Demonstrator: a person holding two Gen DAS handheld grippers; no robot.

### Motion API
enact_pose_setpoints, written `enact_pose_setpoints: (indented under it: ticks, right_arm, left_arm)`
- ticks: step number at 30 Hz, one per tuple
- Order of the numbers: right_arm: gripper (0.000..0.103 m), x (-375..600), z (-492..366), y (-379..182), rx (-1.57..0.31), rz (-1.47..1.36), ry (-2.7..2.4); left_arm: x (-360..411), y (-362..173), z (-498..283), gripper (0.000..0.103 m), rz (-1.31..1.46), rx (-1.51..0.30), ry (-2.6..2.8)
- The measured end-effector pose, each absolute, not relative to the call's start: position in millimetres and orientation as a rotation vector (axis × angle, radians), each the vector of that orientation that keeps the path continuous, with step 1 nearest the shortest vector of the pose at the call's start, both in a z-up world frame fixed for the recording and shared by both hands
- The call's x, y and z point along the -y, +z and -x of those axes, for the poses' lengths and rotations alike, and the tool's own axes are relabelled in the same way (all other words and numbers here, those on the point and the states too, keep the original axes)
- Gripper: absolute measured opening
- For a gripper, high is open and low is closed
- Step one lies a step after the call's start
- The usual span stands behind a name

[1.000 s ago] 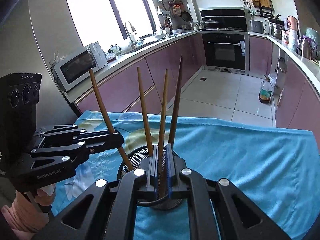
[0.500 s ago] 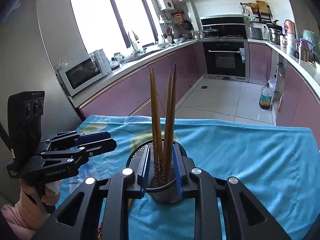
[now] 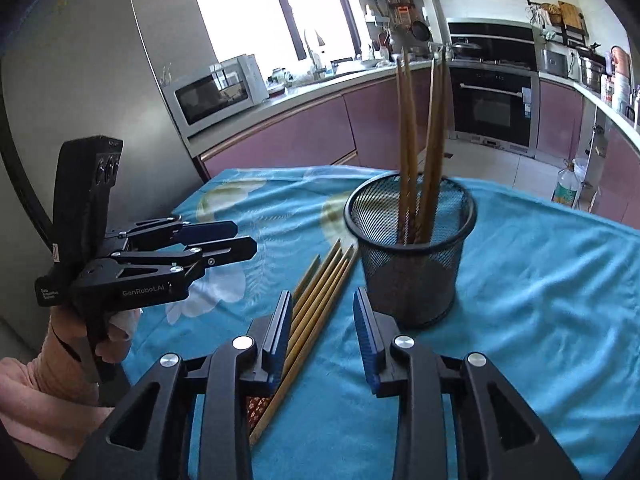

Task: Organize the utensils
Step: 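Withdraw both grippers from the holder back over the remaining chopsticks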

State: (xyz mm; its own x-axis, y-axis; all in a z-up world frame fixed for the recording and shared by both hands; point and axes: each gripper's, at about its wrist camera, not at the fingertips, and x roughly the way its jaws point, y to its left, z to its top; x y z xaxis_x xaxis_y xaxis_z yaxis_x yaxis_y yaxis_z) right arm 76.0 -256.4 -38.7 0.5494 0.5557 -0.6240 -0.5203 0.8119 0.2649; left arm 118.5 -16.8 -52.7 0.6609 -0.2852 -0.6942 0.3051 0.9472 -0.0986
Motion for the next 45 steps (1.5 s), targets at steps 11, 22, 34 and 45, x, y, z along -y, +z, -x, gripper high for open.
enact_pose_setpoints:
  ticks: [11,22,34,45]
  right_arm:
    - [0.030,222.8,-78.3,-86.0,-0.889,-0.026,0.613]
    - [0.029,215.1,-74.9,-93.7,-0.903,0.002,0.559]
    - [0.029,211.9,-76.5,-96.1,-0.902,0.033,0.527]
    - [0.029,212.4,-75.8,-96.7,-0.903,0.049,0.508]
  left_arm:
    - [18.8,-92.4,-109.0,0.046,-0.015,-0.879,-0.324]
    - [29.4,-101.2,-106.3,0.049,-0.024,-0.902,-0.349]
    - [38.6,-110.8,-108.5,0.049,-0.052,-0.923,-0.355]
    - [38.8,-112.5,-112.8,0.050,-0.069,-0.931,-0.349]
